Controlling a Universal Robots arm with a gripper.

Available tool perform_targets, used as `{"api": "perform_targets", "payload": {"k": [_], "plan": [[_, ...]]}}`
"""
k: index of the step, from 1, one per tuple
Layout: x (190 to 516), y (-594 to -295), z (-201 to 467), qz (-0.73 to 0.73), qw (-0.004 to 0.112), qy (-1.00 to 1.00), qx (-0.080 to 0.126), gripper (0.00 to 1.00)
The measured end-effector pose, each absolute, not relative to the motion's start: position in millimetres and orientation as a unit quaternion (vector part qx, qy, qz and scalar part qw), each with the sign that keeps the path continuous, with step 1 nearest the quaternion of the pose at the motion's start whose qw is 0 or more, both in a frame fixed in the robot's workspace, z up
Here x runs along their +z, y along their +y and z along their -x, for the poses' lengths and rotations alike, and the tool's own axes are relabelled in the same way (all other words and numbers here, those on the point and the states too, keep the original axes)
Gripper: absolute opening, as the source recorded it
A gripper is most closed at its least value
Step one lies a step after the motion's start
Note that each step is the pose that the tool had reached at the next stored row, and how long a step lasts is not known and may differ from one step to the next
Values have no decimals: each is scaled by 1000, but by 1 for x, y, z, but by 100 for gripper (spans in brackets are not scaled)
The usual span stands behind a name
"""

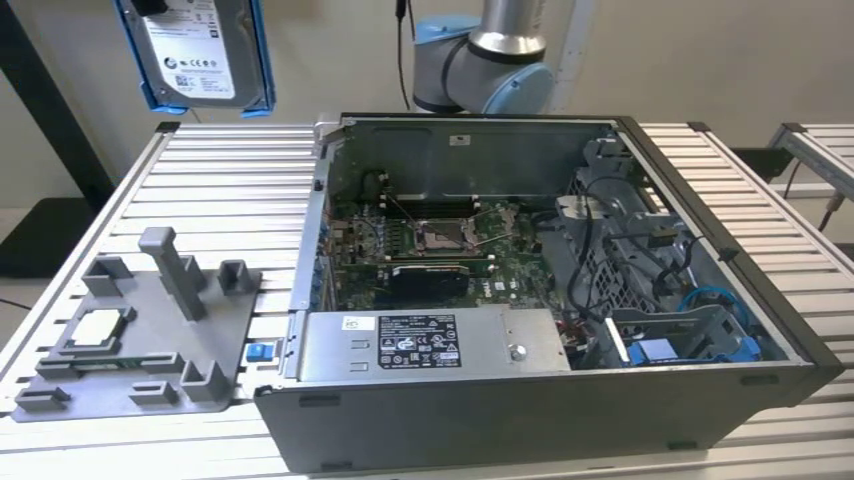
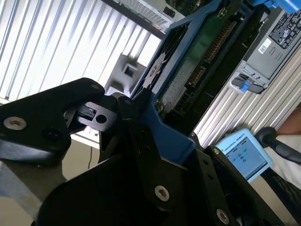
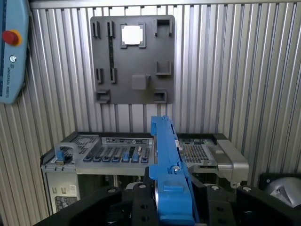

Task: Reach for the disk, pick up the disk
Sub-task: 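Pick up the disk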

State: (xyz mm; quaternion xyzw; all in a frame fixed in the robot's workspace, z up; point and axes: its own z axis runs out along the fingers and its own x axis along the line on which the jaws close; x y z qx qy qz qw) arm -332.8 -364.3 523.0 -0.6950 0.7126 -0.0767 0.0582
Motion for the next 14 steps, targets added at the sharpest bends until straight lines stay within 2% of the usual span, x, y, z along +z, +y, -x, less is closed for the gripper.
{"api": "perform_targets", "payload": {"k": [14], "plan": [[523, -364, 304, 695, 58, 713, -77, 0]]}}
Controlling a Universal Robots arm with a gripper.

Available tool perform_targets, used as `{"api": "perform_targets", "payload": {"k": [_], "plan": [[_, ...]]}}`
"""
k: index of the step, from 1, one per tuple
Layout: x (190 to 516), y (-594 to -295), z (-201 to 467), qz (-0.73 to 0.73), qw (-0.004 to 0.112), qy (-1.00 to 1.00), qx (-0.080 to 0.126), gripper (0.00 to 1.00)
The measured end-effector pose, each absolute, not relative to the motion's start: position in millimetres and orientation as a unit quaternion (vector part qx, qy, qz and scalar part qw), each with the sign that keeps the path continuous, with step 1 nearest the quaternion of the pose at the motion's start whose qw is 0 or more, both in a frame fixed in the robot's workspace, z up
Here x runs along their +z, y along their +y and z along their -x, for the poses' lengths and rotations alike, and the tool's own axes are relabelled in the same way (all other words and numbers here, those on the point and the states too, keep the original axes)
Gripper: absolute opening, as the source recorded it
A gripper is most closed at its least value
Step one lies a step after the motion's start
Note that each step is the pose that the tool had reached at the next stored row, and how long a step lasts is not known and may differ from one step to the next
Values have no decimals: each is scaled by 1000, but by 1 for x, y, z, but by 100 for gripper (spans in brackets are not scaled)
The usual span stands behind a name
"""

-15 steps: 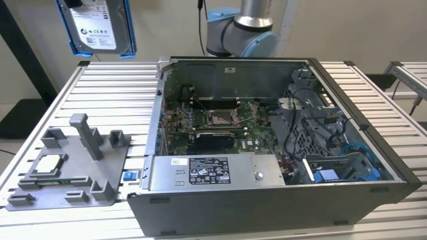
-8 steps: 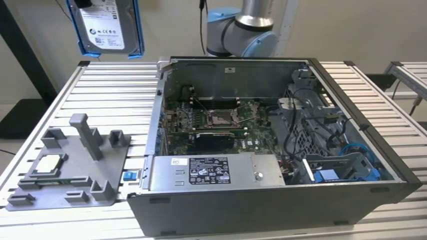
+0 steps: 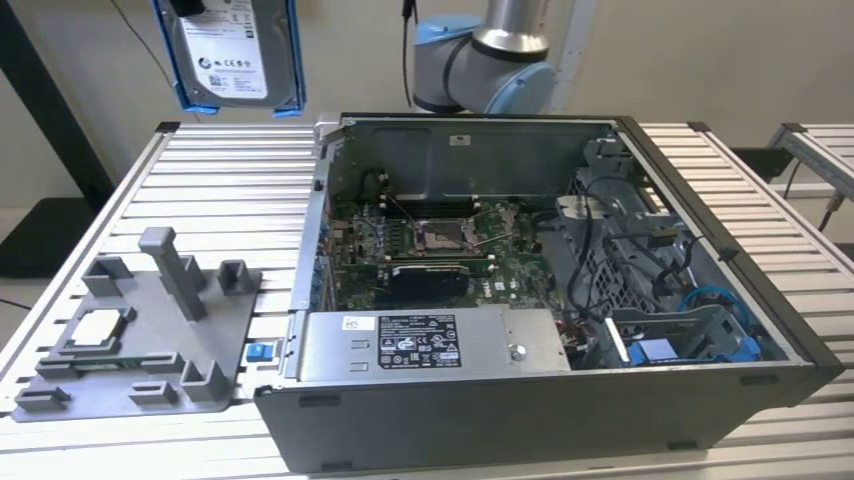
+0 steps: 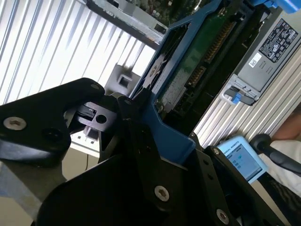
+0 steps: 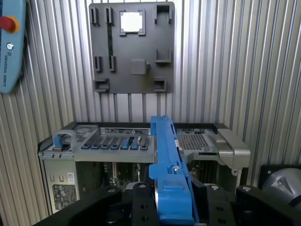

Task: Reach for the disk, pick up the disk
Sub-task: 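Pick up the disk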

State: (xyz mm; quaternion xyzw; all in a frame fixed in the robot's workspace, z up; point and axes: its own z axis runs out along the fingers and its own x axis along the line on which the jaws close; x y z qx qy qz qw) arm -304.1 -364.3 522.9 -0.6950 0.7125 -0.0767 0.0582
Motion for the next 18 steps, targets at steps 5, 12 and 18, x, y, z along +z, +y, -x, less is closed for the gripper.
{"api": "perform_targets", "payload": {"k": [5, 12, 18], "plan": [[523, -364, 293, 695, 58, 713, -77, 0], [523, -364, 277, 695, 58, 713, -77, 0], [523, -364, 264, 695, 58, 713, -77, 0]]}}
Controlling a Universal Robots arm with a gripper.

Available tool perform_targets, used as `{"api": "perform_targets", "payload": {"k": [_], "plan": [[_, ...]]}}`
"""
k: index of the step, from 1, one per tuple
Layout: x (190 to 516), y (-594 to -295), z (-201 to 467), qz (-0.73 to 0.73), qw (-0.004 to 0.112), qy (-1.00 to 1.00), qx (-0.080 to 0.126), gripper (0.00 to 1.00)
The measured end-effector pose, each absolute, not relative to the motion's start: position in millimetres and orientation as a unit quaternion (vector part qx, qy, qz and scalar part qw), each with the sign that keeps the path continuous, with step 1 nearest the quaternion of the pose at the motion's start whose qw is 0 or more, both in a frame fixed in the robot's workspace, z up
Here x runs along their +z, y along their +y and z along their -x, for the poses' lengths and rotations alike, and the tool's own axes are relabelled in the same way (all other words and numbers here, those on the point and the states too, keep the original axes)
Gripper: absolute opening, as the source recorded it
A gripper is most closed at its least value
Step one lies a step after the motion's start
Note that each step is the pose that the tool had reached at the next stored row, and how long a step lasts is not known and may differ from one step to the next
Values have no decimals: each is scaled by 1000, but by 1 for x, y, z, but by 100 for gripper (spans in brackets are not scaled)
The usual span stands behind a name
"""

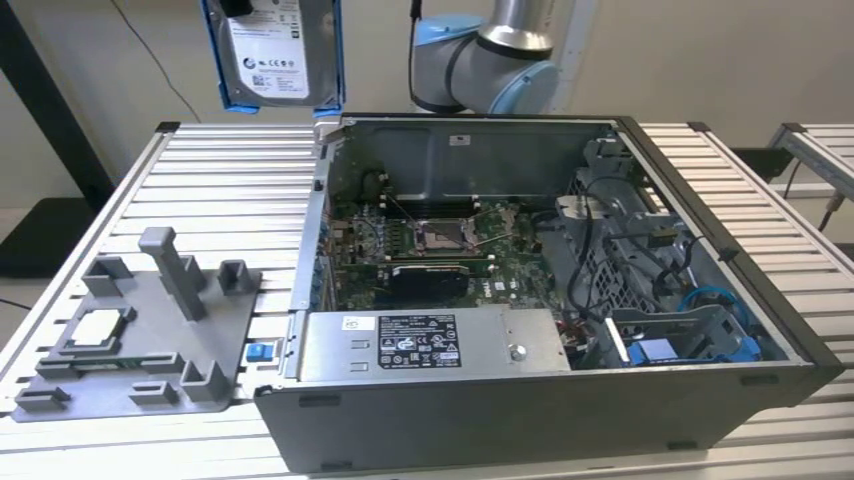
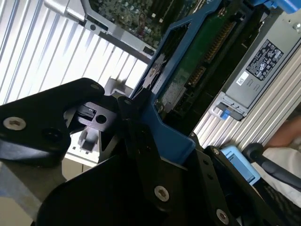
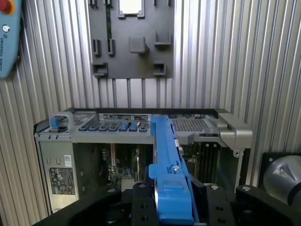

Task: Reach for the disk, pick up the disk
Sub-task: 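Pick up the disk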

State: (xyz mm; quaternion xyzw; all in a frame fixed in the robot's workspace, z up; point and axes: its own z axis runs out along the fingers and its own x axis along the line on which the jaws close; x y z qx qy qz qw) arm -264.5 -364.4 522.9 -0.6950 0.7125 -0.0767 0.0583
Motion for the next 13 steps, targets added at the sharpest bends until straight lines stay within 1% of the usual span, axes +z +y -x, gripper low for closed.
{"api": "perform_targets", "payload": {"k": [13], "plan": [[523, -364, 226, 695, 58, 712, -77, 0]]}}
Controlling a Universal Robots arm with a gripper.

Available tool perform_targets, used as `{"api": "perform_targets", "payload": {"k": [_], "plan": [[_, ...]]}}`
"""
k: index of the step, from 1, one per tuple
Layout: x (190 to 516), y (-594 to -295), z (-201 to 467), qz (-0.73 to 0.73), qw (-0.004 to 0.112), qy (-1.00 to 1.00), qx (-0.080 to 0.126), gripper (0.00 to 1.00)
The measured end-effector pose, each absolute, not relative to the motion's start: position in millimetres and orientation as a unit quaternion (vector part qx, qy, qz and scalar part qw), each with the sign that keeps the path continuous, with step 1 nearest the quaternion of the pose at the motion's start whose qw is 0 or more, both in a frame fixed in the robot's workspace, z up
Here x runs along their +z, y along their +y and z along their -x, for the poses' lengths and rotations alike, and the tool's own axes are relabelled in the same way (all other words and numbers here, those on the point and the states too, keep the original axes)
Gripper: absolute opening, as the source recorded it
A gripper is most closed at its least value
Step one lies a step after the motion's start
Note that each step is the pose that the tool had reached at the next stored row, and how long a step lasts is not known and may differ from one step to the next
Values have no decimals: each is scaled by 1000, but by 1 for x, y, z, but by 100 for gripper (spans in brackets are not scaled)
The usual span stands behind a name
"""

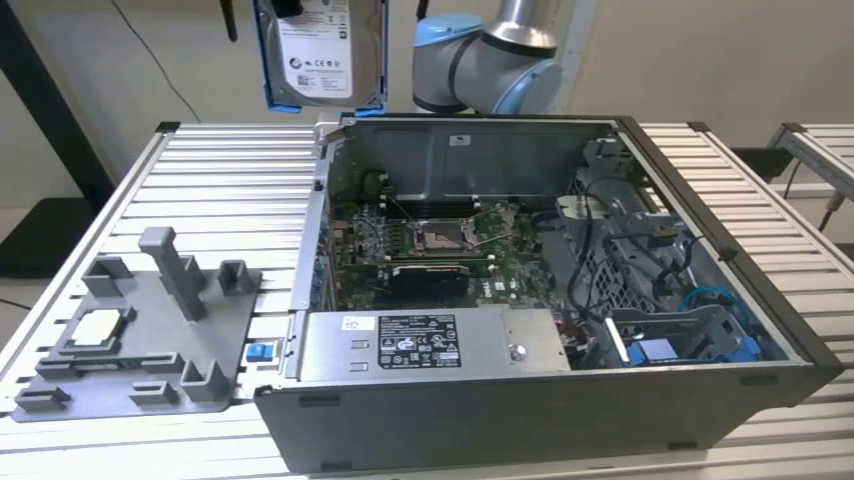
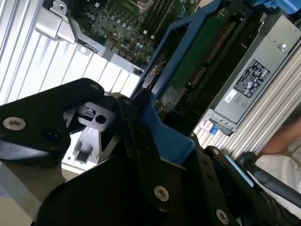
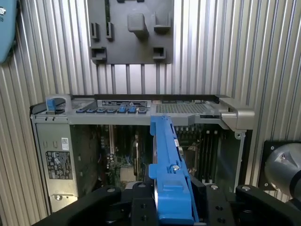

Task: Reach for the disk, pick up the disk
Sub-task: 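Pick up the disk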

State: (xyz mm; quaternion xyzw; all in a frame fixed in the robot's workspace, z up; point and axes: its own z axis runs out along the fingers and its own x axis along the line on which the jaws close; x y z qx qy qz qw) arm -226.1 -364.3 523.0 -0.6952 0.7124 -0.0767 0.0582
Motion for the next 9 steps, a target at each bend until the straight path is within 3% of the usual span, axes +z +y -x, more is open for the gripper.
{"api": "perform_targets", "payload": {"k": [9], "plan": [[523, -364, 190, 695, 58, 712, -77, 0]]}}
